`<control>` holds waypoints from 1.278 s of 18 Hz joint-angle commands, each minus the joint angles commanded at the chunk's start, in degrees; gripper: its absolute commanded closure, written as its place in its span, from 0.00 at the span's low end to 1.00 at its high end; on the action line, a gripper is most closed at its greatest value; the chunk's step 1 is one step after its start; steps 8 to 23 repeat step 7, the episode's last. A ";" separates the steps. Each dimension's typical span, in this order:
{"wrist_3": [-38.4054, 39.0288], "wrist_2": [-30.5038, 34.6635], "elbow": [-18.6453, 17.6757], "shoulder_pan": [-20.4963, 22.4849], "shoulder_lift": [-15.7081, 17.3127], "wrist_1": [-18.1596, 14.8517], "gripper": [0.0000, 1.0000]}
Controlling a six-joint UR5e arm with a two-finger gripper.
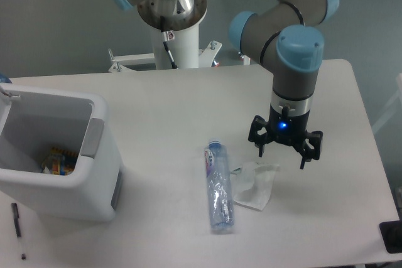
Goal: Open the trash can
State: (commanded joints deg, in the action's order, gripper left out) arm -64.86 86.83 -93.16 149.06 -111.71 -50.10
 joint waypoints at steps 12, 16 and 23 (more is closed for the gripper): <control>-0.80 0.79 -0.26 -0.09 0.09 0.09 0.00; -0.80 0.79 -0.26 -0.09 0.09 0.09 0.00; -0.80 0.79 -0.26 -0.09 0.09 0.09 0.00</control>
